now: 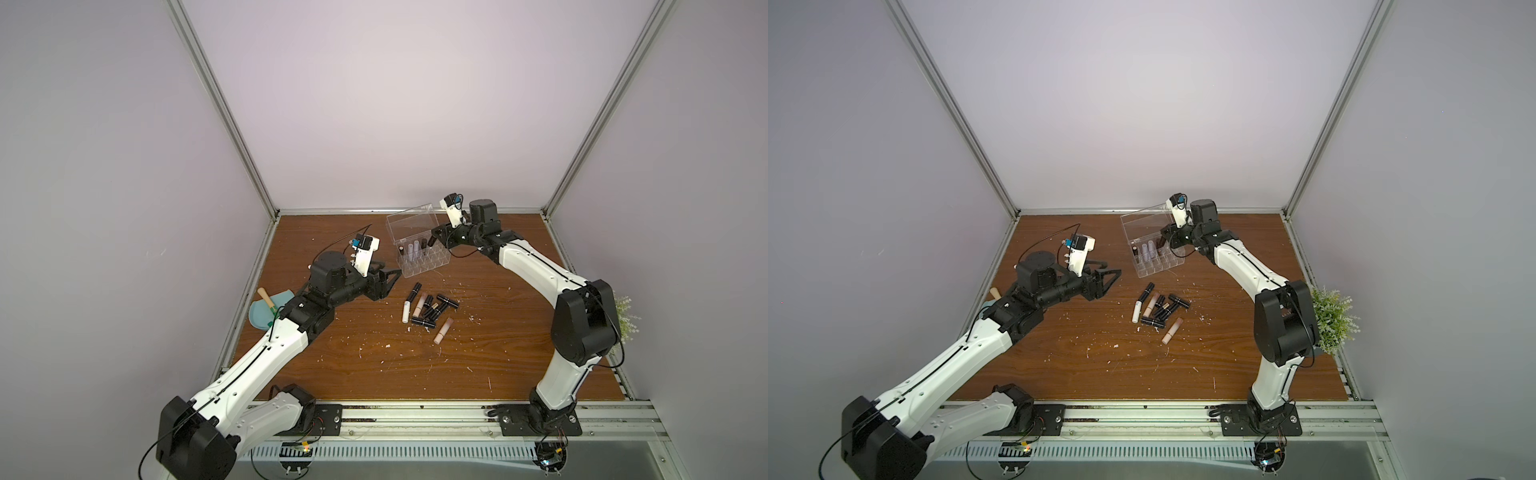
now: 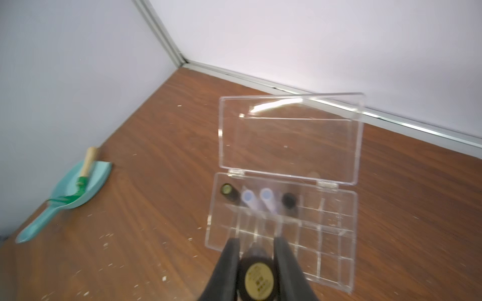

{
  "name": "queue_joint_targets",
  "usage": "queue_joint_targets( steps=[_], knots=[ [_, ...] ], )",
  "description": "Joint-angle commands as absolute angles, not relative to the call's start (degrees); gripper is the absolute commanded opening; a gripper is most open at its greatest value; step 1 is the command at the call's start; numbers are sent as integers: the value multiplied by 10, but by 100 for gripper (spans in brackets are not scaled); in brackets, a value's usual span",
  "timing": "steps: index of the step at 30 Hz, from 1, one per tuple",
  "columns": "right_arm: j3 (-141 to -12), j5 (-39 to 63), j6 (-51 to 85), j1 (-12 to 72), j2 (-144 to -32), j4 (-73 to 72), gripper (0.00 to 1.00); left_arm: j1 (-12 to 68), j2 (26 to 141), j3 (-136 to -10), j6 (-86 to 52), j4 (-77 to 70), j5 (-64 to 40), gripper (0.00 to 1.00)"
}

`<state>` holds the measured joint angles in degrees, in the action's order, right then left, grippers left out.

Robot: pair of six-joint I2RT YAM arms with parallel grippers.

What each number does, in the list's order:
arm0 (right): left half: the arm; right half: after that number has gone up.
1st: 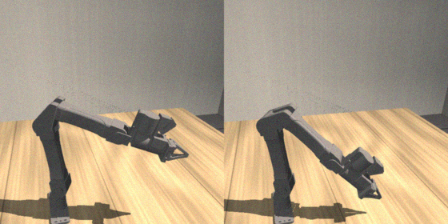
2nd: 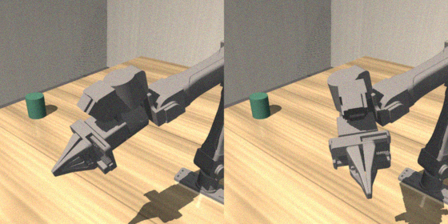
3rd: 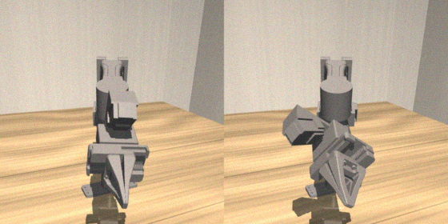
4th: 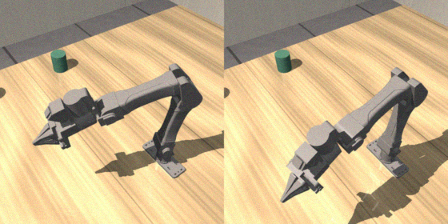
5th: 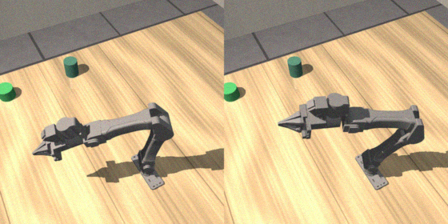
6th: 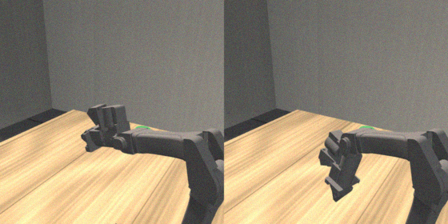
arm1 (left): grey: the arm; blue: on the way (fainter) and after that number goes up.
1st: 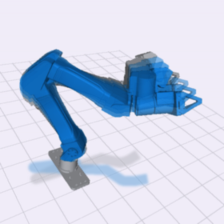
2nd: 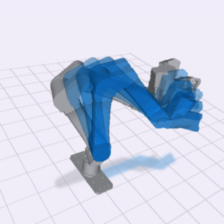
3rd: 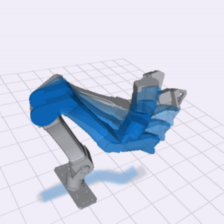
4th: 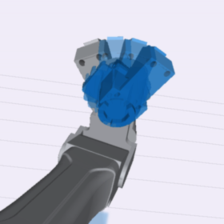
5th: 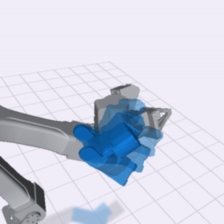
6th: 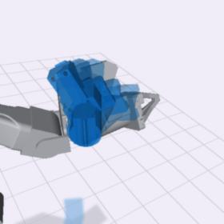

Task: Arrange the lipsticks in the organizer
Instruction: Place the lipstick in the storage box.

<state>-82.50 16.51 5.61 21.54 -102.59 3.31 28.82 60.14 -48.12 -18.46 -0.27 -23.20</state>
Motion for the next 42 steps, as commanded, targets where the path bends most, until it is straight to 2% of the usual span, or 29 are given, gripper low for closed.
queue_joint_targets(
  steps=[1,7,20,42],
  knots=[
    [-816,80,61,221,-1014,-60,10,283,599,-475,-184,-16,-228,66],
    [-790,36,47,221,-1023,-133,12,283,601,-472,-187,-20,-230,66],
    [-778,58,54,225,-1064,-185,13,283,612,-471,-190,-27,-233,66],
    [-792,59,51,229,-1124,-193,14,283,623,-473,-191,-29,-239,66]
  ],
)
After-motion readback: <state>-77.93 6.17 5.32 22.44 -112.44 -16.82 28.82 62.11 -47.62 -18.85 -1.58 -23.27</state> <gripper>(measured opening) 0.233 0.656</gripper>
